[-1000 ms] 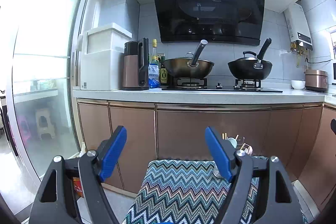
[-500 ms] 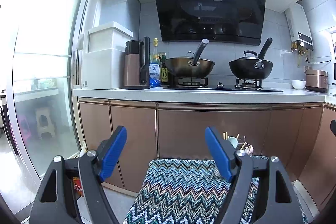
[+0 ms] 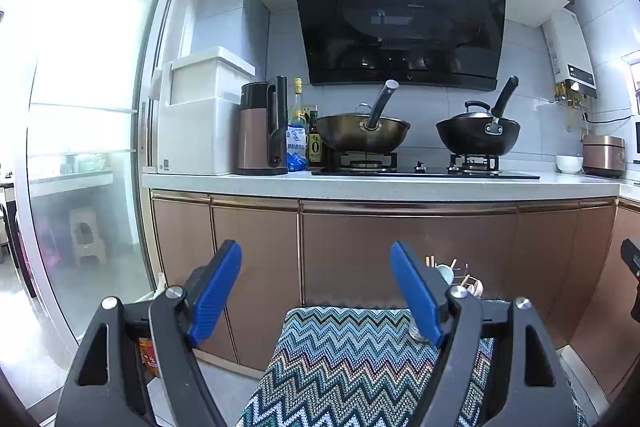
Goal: Organize utensils
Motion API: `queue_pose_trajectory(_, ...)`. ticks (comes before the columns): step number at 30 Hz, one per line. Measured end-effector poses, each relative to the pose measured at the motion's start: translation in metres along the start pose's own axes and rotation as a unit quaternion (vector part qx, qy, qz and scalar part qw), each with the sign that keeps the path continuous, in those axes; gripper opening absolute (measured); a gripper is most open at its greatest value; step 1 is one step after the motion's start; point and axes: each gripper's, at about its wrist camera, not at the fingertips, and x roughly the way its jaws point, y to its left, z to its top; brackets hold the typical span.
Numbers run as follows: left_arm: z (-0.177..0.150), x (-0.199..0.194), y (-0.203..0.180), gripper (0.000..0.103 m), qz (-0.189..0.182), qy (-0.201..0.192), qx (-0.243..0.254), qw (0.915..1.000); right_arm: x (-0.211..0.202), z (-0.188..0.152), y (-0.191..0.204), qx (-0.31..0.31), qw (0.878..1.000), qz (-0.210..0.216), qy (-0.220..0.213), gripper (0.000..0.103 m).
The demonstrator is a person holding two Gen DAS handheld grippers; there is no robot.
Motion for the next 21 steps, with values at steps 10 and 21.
queue_pose_trajectory(10, -0.0008, 0.0003, -0.0011, 0.076, 0.002, 0.002, 0.004, 1.0000, -0.0008, -0.0001, 0.0008, 0.000, 1.000, 0.001, 0.002, 0.103)
queue_pose_trajectory(21, -0.0006, -0.0002, -0.0014, 0.076, 0.001, 0.002, 0.004, 1.0000, -0.0015, -0.0007, 0.0028, 0.001, 1.000, 0.004, 0.001, 0.103)
